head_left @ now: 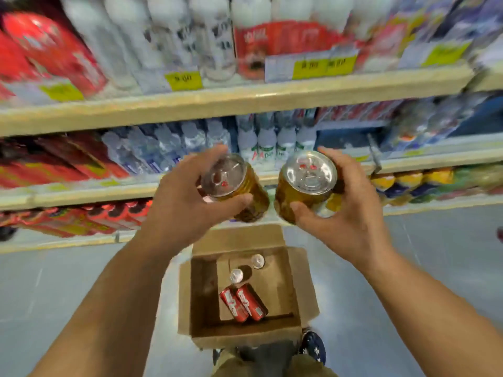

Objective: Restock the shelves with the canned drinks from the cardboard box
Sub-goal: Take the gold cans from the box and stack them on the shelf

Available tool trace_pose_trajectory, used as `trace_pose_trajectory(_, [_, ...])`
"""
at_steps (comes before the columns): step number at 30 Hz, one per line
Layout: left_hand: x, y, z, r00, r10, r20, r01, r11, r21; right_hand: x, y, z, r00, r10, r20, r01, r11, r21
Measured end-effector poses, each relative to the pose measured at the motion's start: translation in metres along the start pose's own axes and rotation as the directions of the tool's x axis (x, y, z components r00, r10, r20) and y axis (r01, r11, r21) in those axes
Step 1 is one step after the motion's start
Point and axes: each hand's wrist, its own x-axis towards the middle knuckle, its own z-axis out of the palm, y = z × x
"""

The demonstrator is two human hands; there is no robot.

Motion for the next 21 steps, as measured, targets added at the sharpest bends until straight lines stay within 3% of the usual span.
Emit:
trace_pose_trajectory(3, [-0.006, 0.077, -0.049, 0.985, 0.138, -0.102, -0.128, 0.987, 0.094, 0.015, -0.073, -0.050, 0.996, -0.083, -0.021, 0.084, 0.996, 0.041])
trace_pose_trajectory(7, [-0.021, 0.159, -0.099, 0.978, 0.147, -0.149, -0.156, 0.986, -0.052, 0.026, -0.151, -0.102, 0.974, -0.219, -0.058, 0.222, 0.973, 0.062])
trace_pose_trajectory(14, [-0.057, 0.254, -0.154, 0.944, 0.224, -0.241, -0.246, 0.967, -0.065, 0.033, -0.244, -0.171, 0.978, -0.185, -0.096, 0.199, 0.964, 0.176])
trace_pose_trajectory(21, [-0.065, 0.295, -0.192, 0.918, 0.252, -0.306, -0.297, 0.948, -0.111, 0.040, -0.296, -0.206, 0.974, -0.195, -0.116, 0.218, 0.949, 0.226])
